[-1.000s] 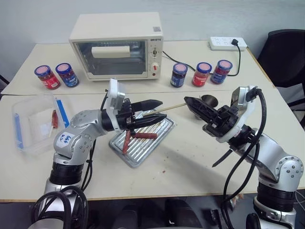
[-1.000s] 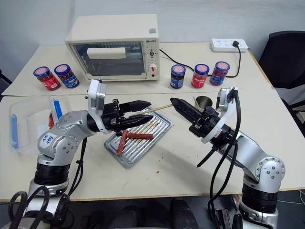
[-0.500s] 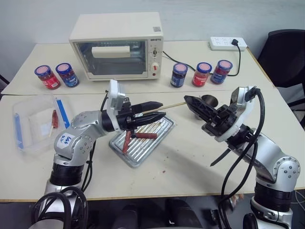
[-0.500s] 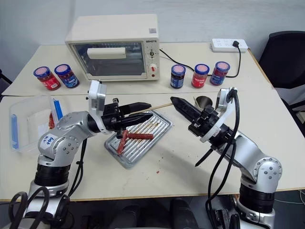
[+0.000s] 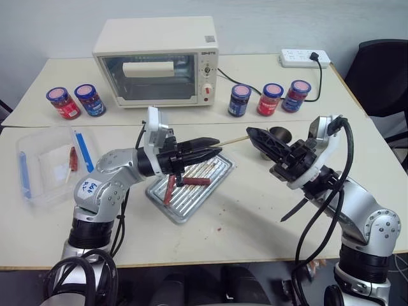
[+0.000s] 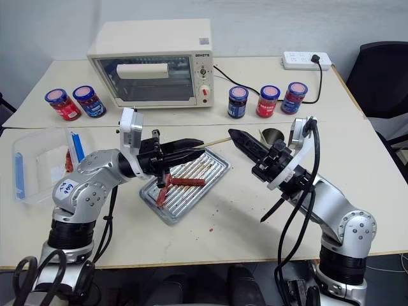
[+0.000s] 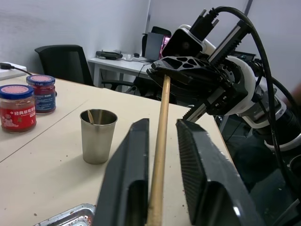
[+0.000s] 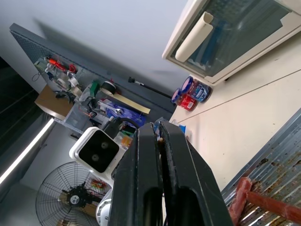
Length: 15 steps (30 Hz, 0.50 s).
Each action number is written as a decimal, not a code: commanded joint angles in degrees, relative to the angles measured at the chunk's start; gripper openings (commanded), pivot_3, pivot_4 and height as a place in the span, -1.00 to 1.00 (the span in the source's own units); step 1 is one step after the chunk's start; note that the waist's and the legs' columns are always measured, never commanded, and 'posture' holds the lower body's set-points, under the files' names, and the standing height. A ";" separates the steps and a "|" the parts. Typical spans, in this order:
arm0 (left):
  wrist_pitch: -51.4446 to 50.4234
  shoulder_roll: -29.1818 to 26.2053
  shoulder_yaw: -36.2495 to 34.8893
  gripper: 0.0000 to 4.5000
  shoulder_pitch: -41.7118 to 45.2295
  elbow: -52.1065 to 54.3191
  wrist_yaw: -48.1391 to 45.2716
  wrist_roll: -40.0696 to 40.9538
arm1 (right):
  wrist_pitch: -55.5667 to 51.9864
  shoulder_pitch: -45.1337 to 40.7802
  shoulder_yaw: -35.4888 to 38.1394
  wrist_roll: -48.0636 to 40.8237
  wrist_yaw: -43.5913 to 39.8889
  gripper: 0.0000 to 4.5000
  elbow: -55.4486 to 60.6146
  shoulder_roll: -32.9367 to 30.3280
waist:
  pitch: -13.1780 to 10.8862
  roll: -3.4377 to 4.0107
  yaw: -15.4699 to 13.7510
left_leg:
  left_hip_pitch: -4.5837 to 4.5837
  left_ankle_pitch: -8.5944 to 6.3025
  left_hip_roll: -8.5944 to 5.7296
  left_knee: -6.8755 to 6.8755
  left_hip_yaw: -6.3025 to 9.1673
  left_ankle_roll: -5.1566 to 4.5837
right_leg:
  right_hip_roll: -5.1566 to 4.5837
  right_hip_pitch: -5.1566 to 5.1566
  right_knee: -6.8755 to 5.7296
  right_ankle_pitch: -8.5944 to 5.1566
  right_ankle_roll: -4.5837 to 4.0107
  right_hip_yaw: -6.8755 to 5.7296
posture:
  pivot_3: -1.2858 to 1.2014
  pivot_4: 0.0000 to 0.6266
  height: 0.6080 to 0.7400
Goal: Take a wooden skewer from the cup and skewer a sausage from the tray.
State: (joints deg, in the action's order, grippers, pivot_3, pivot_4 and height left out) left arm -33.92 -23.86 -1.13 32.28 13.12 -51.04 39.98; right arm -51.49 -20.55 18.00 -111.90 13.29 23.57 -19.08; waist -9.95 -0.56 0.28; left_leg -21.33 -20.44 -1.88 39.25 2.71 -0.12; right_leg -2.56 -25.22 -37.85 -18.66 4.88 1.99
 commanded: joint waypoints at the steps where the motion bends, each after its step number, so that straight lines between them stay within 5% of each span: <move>1: 0.64 0.03 -1.00 -0.99 0.74 1.61 0.27 1.00 | 0.72 -0.88 -0.10 -1.10 0.14 -1.00 2.79 0.60 | 0.00 0.00 0.01 | 0.00 0.00 0.00 0.00 0.00 0.00 | 0.00 0.00 0.00 0.00 0.00 0.00 | 0.03 -0.52 1.00; 9: 1.16 -1.09 -1.19 -0.99 1.29 0.93 0.76 -0.48 | 1.13 -0.38 -0.35 -1.10 0.78 -1.00 3.02 1.22 | 0.00 0.00 0.01 | 0.00 0.00 0.00 0.00 0.00 0.00 | 0.00 0.00 0.00 0.00 0.00 0.00 | 0.03 -0.52 1.00; 15: 1.02 -2.91 -2.39 -1.00 0.84 1.32 0.95 -0.25 | -0.48 -0.70 -0.03 -1.10 0.34 -0.36 1.64 -0.66 | 0.00 0.00 0.01 | 0.00 0.00 0.00 0.00 0.00 0.00 | 0.00 -0.01 0.00 0.00 0.00 0.00 | 0.03 -0.52 1.00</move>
State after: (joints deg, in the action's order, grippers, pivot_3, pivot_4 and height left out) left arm -33.71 -26.03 -1.94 32.52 12.92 -50.26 39.53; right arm -51.50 -20.74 17.70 -111.88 14.23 23.66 -18.88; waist -9.95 -0.55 0.29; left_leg -21.33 -20.44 -1.88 39.25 2.71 -0.11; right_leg -2.56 -25.22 -37.86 -18.66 4.88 1.99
